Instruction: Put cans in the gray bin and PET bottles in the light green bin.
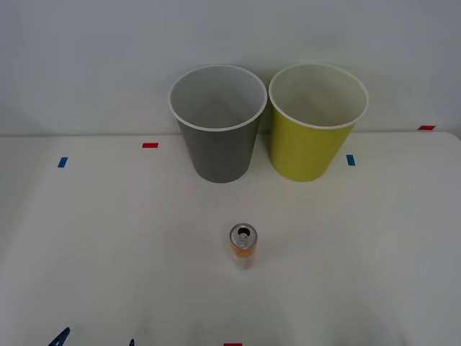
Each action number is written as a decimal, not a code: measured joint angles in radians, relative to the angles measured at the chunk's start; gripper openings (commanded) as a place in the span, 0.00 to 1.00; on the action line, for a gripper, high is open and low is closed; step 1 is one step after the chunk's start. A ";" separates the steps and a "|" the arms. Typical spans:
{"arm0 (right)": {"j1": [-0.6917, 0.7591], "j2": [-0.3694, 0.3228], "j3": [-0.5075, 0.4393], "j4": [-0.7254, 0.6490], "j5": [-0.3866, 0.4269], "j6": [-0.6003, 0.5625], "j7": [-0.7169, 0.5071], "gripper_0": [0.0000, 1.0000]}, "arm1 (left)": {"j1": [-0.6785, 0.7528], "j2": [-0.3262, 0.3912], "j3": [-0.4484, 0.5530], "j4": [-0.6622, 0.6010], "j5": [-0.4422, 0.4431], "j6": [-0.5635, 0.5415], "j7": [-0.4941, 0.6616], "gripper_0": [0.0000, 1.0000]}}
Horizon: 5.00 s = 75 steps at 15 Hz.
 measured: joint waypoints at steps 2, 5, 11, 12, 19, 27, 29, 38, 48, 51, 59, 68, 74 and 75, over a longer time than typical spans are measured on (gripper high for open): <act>0.000 0.000 0.000 0.000 0.000 0.000 0.000 1.00 | 0.000 0.000 0.000 0.000 0.000 0.000 0.000 1.00; 0.000 0.000 0.000 0.000 0.000 0.000 0.000 1.00 | 0.000 0.000 0.000 0.000 0.000 0.000 0.000 1.00; 0.000 0.000 0.000 0.000 0.000 0.000 0.000 1.00 | 0.000 0.000 0.000 0.000 0.000 0.000 0.000 1.00; 0.000 0.000 0.000 0.000 0.000 0.000 0.000 1.00 | 0.000 0.000 0.000 0.000 0.000 0.000 0.000 1.00; 0.000 0.000 0.000 0.000 0.000 0.000 0.000 1.00 | 0.000 0.000 0.000 0.000 0.000 0.000 0.000 1.00; 0.000 0.000 0.000 0.000 0.000 0.000 0.000 1.00 | 0.000 0.000 0.000 0.000 0.000 0.000 0.000 1.00; 0.000 0.000 0.000 0.000 0.000 0.000 0.000 1.00 | 0.000 0.000 0.000 0.000 0.000 0.000 0.000 1.00; 0.000 0.000 0.000 0.000 0.000 0.000 0.000 1.00 | 0.000 0.000 0.000 0.000 0.000 0.000 0.000 1.00; 0.000 0.000 0.000 0.000 0.000 0.000 0.000 1.00 | -0.078 0.076 -0.017 0.053 0.050 -0.063 0.022 1.00; 0.000 0.000 0.000 0.000 0.000 0.000 0.000 1.00 | -0.164 0.129 -0.052 0.074 0.058 -0.071 0.028 1.00; 0.000 0.000 0.000 0.000 0.000 0.000 0.000 1.00 | -0.388 0.207 -0.136 0.160 0.060 -0.068 0.020 1.00; 0.000 0.000 0.000 0.000 0.000 0.000 0.000 1.00 | -0.614 0.288 -0.285 0.173 0.085 0.038 0.024 1.00; 0.000 0.000 0.000 0.000 0.000 0.000 0.000 1.00 | -0.776 0.248 -0.366 0.268 0.125 0.058 0.029 1.00; 0.000 0.000 0.000 0.000 0.000 0.000 0.000 1.00 | -0.791 0.238 -0.374 0.274 0.126 0.073 0.029 1.00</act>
